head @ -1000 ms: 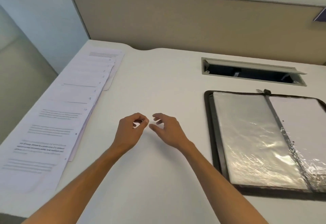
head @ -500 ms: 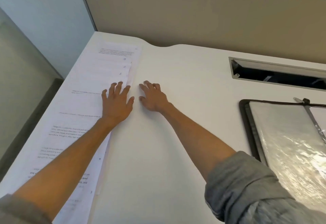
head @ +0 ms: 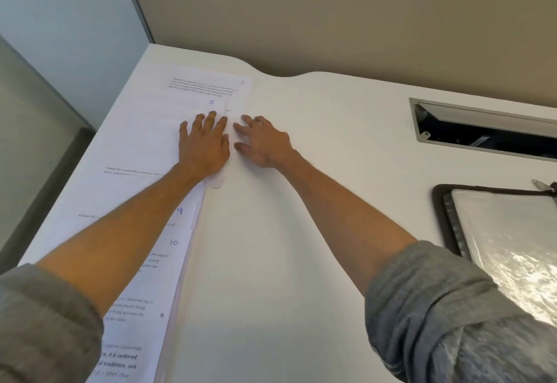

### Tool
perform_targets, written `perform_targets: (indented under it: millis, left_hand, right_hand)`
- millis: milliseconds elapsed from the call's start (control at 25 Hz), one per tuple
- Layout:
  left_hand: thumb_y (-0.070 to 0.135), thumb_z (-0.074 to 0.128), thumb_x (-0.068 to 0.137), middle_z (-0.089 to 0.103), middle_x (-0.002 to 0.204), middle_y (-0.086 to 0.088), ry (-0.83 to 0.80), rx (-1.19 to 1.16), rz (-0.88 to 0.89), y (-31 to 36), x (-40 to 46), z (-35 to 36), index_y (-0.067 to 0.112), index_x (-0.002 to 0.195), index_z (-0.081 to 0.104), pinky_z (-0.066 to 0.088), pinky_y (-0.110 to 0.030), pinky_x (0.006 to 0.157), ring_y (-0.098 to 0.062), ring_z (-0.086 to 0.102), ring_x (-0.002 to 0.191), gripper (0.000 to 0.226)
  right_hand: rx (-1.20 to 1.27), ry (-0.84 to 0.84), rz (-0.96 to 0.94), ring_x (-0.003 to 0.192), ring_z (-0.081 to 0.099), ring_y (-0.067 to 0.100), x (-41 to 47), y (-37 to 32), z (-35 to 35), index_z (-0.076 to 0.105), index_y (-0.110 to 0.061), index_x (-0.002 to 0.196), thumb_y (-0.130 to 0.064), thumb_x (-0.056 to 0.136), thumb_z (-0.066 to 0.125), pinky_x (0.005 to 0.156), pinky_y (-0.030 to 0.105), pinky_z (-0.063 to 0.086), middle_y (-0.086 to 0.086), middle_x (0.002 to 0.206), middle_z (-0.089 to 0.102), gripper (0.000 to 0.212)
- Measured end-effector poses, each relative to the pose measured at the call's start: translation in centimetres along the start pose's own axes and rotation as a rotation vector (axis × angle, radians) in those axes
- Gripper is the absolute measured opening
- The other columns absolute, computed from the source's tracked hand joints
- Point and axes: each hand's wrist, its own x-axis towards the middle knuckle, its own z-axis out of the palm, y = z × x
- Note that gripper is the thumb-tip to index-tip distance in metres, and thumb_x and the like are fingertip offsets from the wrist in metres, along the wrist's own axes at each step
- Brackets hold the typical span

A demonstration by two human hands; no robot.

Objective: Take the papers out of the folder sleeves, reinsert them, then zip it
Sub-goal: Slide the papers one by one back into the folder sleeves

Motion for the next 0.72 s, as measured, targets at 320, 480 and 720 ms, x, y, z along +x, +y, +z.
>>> perform_targets:
  millis: [320, 480, 720]
  left_hand:
    - [0.033, 0.031, 0.102, 0.025, 0.158, -0.008, -0.047, 0.006, 0.026, 1.2, -0.4, -0.8, 0.016, 0.149, 0.032, 0.002, -0.054, 0.117, -0.029, 0.015, 0.146, 0.050]
    - [0.050, 0.025, 0.101, 0.023, 0.159, -0.008, -0.080, 0.065, 0.001, 2.6, -0.6, -1.1, 0.017, 0.149, 0.031, -0.003, -0.054, 0.117, -0.028, 0.012, 0.148, 0.058]
    - [0.066, 0.026, 0.094, 0.025, 0.157, -0.014, -0.045, 0.081, 0.029, 6.4, -1.9, -1.3, 0.009, 0.141, 0.042, -0.007, -0.053, 0.115, -0.027, 0.010, 0.148, 0.076]
  right_hand:
    - [0.114, 0.181, 0.207, 0.129, 0.042, 0.012, -9.5, 6.7, -0.1, 0.058, -0.027, 0.128, -0.066, 0.091, 0.045, 0.089, 0.037, 0.041, -0.009, 0.139, 0.049, 0.055]
    - [0.102, 0.162, 0.268, 0.144, 0.023, 0.005, -16.0, 9.4, 1.4, 0.046, -0.034, 0.142, -0.069, 0.089, 0.046, 0.099, 0.037, 0.040, -0.019, 0.156, 0.029, 0.064]
    - [0.220, 0.177, 0.332, 0.147, 0.011, -0.001, -23.3, 12.0, 3.4, 0.040, -0.034, 0.147, -0.067, 0.089, 0.050, 0.109, 0.037, 0.035, -0.021, 0.159, 0.019, 0.068]
